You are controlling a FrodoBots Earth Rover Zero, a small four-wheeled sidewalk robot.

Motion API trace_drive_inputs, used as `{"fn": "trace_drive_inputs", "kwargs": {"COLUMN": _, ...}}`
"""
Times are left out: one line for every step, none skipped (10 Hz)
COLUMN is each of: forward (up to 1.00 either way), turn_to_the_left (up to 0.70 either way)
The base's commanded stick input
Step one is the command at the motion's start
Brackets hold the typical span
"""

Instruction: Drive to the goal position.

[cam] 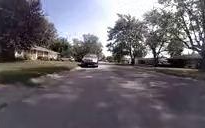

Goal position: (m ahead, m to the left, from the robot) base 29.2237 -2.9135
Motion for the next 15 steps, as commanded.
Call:
{"fn": "trace_drive_inputs", "kwargs": {"forward": 1.00, "turn_to_the_left": 0.00}}
{"fn": "trace_drive_inputs", "kwargs": {"forward": 1.00, "turn_to_the_left": 0.00}}
{"fn": "trace_drive_inputs", "kwargs": {"forward": 1.00, "turn_to_the_left": 0.00}}
{"fn": "trace_drive_inputs", "kwargs": {"forward": 1.00, "turn_to_the_left": 0.00}}
{"fn": "trace_drive_inputs", "kwargs": {"forward": 1.00, "turn_to_the_left": 0.00}}
{"fn": "trace_drive_inputs", "kwargs": {"forward": 1.00, "turn_to_the_left": 0.00}}
{"fn": "trace_drive_inputs", "kwargs": {"forward": 1.00, "turn_to_the_left": 0.00}}
{"fn": "trace_drive_inputs", "kwargs": {"forward": 1.00, "turn_to_the_left": 0.00}}
{"fn": "trace_drive_inputs", "kwargs": {"forward": 1.00, "turn_to_the_left": 0.00}}
{"fn": "trace_drive_inputs", "kwargs": {"forward": 1.00, "turn_to_the_left": 0.00}}
{"fn": "trace_drive_inputs", "kwargs": {"forward": 1.00, "turn_to_the_left": 0.00}}
{"fn": "trace_drive_inputs", "kwargs": {"forward": 1.00, "turn_to_the_left": 0.00}}
{"fn": "trace_drive_inputs", "kwargs": {"forward": 1.00, "turn_to_the_left": 0.00}}
{"fn": "trace_drive_inputs", "kwargs": {"forward": 1.00, "turn_to_the_left": 0.00}}
{"fn": "trace_drive_inputs", "kwargs": {"forward": 1.00, "turn_to_the_left": 0.14}}
